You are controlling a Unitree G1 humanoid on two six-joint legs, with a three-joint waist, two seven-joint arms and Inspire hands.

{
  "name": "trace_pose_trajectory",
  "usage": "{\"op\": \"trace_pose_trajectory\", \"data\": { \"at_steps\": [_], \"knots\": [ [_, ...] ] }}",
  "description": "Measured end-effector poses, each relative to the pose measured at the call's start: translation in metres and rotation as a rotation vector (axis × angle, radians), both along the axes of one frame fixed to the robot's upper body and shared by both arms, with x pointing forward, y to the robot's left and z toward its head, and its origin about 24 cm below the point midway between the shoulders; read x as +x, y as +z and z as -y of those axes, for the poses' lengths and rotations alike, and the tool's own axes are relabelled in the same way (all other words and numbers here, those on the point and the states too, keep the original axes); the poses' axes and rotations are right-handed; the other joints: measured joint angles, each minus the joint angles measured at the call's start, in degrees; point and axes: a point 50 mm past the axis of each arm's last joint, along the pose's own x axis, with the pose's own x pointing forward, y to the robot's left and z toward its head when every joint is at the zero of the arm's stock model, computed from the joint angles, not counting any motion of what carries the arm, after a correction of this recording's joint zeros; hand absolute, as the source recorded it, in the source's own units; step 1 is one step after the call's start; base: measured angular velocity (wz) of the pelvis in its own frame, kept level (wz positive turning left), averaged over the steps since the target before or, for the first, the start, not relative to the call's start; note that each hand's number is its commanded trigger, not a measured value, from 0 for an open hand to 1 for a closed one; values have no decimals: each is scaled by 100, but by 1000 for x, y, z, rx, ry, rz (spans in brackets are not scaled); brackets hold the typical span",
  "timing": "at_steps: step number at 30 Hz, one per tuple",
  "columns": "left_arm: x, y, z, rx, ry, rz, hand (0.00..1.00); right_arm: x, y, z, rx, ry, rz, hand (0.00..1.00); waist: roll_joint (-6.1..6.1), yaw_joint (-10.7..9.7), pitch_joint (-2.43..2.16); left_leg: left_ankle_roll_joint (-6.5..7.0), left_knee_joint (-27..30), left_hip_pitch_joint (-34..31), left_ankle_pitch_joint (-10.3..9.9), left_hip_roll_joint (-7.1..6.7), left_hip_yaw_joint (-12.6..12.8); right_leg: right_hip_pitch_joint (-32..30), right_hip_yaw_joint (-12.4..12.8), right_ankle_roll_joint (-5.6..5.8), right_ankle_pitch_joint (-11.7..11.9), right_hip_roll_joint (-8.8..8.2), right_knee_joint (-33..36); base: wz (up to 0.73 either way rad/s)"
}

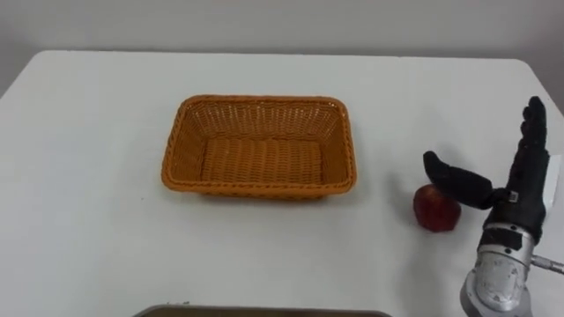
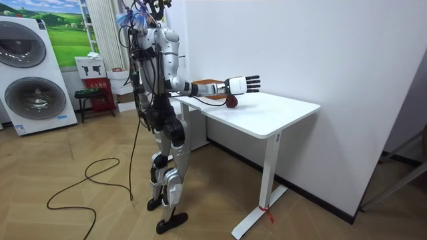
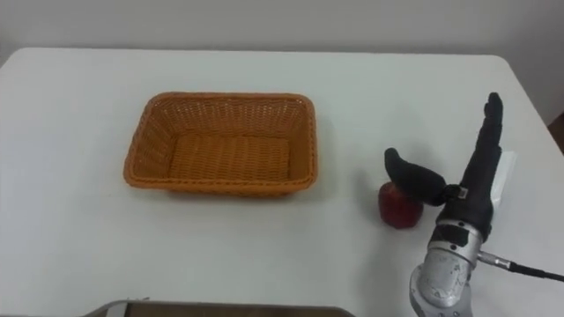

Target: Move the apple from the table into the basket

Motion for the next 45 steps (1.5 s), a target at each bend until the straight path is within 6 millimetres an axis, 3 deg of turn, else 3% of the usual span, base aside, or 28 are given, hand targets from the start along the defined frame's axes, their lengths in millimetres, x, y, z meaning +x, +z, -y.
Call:
{"op": "trace_pose_trajectory", "data": {
  "at_steps": [8, 13, 22, 28, 29, 30, 32, 45],
  "knots": [
    [1, 0, 0, 1, -2, 5, 0, 1, -2, -3, 3, 49, -16, 0, -11, -14, 9, 0, 0, 24, 0, 1, 3, 34, -6, -2, 4, -1, 4, 0],
    [-2, 0, 0, 4, -3, 0, 0, -6, -25, -1, 8, 59, -138, 0, -84, -8, 71, 0, 2, 68, 0, 1, -2, 119, -51, -1, 5, -11, 3, 2],
    [-4, 1, -2, 8, -2, -5, 0, -17, -37, -1, 15, 90, -207, 0, -90, 1, 39, 1, 2, 78, 0, -1, 0, 133, -57, 2, 6, -17, 4, 0],
    [-3, 1, -2, 9, -3, -5, 0, -24, -57, 0, 10, 107, -299, 0, -70, -2, 29, 1, 33, 73, 0, 1, -2, 165, -75, 1, 7, -21, 4, 0],
    [-3, 1, -2, 9, -3, -3, 0, -23, -58, 0, 10, 112, -305, 10, -63, -1, 26, 1, 57, 70, -1, 3, -2, 163, -86, 1, 7, -22, 6, 0],
    [-2, 1, -2, 8, -4, -1, 0, -23, -59, 0, 9, 113, -313, 54, -56, -4, 18, 1, 68, 74, -1, 4, -3, 164, -87, -1, 8, -22, 8, 0],
    [-3, 1, -2, 8, 0, -4, 0, -23, -62, 1, 4, 116, -325, 100, -54, -3, 14, 1, 62, 84, -3, 7, -4, 177, -91, -1, 10, -18, 6, 0],
    [-12, -1, -3, 9, 15, -48, 0, -20, -65, 27, -65, 20, -343, 100, -59, -14, -13, -5, 68, 150, -6, 51, -10, 288, -152, -21, 70, 21, -85, 1]
  ]
}}
